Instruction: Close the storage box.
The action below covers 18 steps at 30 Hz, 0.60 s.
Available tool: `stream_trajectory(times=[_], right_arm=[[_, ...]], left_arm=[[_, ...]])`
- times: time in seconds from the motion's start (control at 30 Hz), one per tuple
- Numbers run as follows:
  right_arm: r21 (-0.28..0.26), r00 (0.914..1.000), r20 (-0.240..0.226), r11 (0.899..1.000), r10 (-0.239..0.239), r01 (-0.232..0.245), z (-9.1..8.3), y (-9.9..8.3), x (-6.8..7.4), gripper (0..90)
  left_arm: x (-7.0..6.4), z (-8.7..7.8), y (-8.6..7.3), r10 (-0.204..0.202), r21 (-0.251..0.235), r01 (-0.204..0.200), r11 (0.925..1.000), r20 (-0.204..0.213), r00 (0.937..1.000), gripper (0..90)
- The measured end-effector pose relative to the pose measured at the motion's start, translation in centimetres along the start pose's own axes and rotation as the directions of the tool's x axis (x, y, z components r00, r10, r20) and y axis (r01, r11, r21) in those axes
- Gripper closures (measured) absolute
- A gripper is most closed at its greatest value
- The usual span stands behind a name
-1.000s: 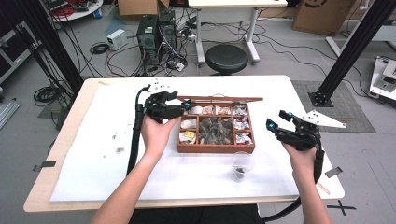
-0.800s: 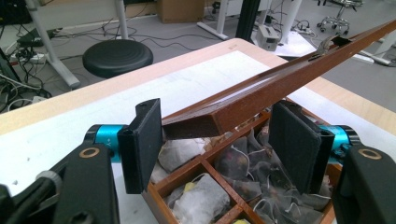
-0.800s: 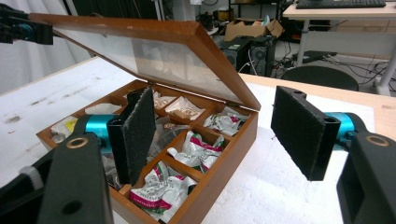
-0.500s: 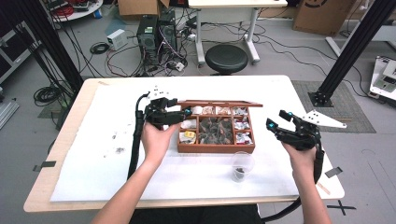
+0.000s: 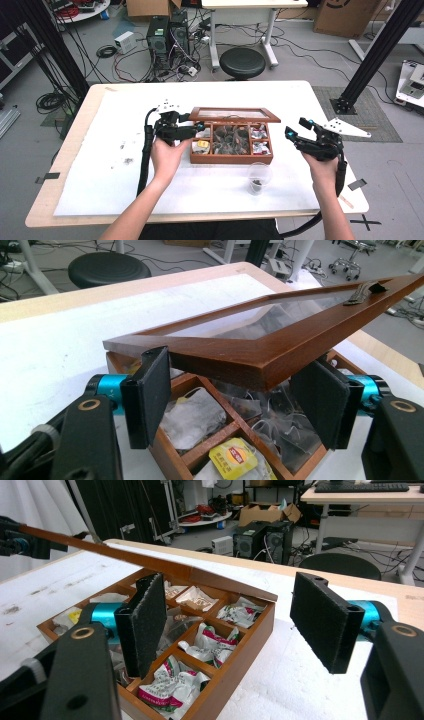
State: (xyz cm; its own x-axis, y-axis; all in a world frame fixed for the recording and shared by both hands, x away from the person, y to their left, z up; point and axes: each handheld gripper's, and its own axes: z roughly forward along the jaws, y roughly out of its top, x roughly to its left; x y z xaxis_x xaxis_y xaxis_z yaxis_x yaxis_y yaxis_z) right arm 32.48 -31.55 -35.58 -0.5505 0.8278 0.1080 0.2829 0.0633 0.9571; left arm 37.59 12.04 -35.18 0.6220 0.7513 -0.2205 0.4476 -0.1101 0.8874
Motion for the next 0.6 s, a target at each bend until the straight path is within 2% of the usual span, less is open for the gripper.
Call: stream_trajectory(times=[0.6], right_arm=[[-0.001,1.0000,0.005,1.000,0.000,0.000,-0.3,-0.1,0.3,31.4]], left_arm=[[0.1,-0.1,-1.6,-0.013,0.000,0.013,0.9999,0.021,0.9997,32.9]])
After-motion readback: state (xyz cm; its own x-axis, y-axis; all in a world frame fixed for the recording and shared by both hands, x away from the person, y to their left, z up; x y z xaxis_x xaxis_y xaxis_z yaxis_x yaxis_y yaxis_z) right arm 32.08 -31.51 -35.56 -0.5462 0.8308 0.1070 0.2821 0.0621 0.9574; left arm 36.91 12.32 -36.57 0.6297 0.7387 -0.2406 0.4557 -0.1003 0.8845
